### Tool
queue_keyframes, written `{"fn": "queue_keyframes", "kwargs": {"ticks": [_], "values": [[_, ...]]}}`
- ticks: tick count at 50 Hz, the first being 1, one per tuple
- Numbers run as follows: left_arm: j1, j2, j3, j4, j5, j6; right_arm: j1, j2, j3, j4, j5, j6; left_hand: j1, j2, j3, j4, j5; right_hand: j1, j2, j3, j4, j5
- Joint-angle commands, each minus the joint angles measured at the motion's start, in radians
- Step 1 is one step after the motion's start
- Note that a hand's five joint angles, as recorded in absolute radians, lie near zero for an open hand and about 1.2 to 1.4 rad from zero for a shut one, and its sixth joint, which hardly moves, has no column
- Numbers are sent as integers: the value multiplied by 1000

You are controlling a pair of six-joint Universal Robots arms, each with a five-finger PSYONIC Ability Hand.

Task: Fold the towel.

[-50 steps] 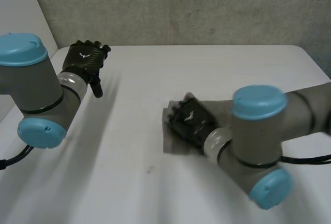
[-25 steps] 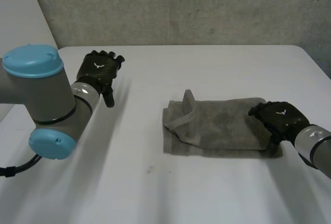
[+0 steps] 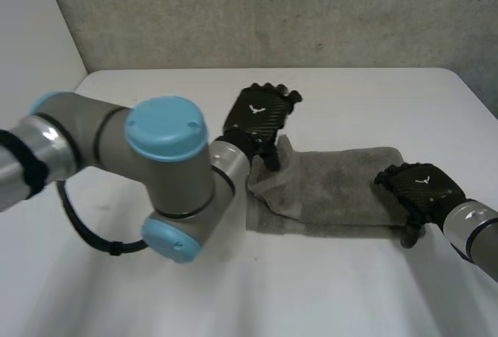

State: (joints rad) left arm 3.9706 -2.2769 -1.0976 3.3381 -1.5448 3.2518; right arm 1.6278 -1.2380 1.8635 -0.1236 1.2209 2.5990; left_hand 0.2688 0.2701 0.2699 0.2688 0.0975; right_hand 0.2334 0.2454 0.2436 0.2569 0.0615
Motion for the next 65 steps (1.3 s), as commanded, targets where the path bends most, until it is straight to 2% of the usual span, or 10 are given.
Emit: {"fn": "queue_keyframes", "kwargs": {"ticks": [1, 10, 21, 29, 34, 47, 54, 63, 64, 65], "values": [[-37, -125, 108, -28, 0, -70, 4, 0, 20, -37, 5, -5, 42, 40, 40, 42, 38, -59, -71, -69, -82, -62], [-42, -214, 166, -63, -20, -78, 3, 2, 20, -48, 8, -7, 74, 73, 73, 74, 71, -59, -71, -69, -82, -62], [-31, -254, 170, -117, -310, -38, -5, 3, 5, -50, 3, -8, 97, 96, 96, 97, 94, 101, 89, 91, 78, 98], [-39, -187, 41, -164, -331, -38, -3, 35, -1, -51, 16, -106, 89, 87, 87, 89, 85, 597, 585, 587, 574, 595], [-79, -113, -57, -163, -327, -62, 6, 60, -7, -59, 80, -264, 77, 76, 76, 77, 74, 1162, 1150, 1152, 1138, 1159], [-76, 47, -163, -169, -330, -152, 227, 17, -162, -107, 137, -293, 56, 55, 55, 56, 53, 1163, 1151, 1153, 1139, 1160], [18, 155, -221, -170, -342, -153, 541, 35, -279, -143, 117, -303, 18, 17, 17, 18, 15, 1163, 1151, 1153, 1139, 1160], [139, 257, -309, -160, -333, -153, 710, 232, -337, -85, 120, -441, 9, 8, 8, 9, 6, 1163, 1151, 1153, 1139, 1160], [151, 263, -317, -160, -328, -152, 713, 250, -345, -61, 143, -460, -5, -6, -6, -5, -8, 821, 809, 811, 797, 818], [157, 263, -320, -160, -327, -150, 713, 253, -345, -47, 170, -464, -8, -10, -9, -8, -11, 161, 149, 150, 137, 158]]}}
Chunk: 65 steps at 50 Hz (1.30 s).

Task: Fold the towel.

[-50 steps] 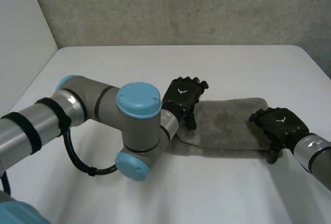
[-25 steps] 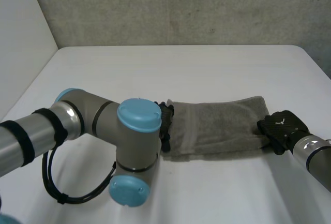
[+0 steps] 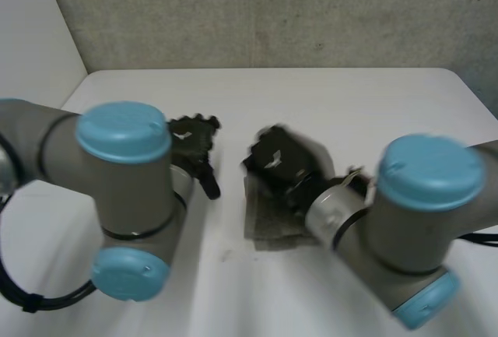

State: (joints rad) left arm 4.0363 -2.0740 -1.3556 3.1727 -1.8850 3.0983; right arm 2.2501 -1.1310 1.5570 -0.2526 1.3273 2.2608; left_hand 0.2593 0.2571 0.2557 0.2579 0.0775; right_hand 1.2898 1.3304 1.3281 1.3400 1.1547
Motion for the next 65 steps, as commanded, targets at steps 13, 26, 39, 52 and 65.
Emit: {"fn": "queue_keyframes", "kwargs": {"ticks": [13, 26, 39, 52, 65], "values": [[73, 29, 18, 27, 17, 13, -41, -96, 4, 96, 95, 469, -11, -8, -7, -9, -3, -1115, -1156, -1154, -1166, -1155], [-48, -92, 167, 10, 75, 3, -288, -191, 2, 283, -42, 753, -11, -8, -7, -9, -3, -1115, -1156, -1154, -1166, -1155], [-145, -313, 306, -88, 86, 7, -334, 50, -152, 388, -79, 793, -31, -29, -27, -30, -24, -1115, -1156, -1154, -1166, -1155], [-125, -348, 271, -135, 84, 14, -319, 260, -293, 408, -83, 645, -34, -32, -30, -33, -27, -1115, -1156, -1154, -1166, -1155], [-126, -227, 283, -152, 87, 40, -320, 102, -250, 400, -97, 651, -34, -32, -30, -33, -27, -1115, -1156, -1154, -1166, -1155]]}}
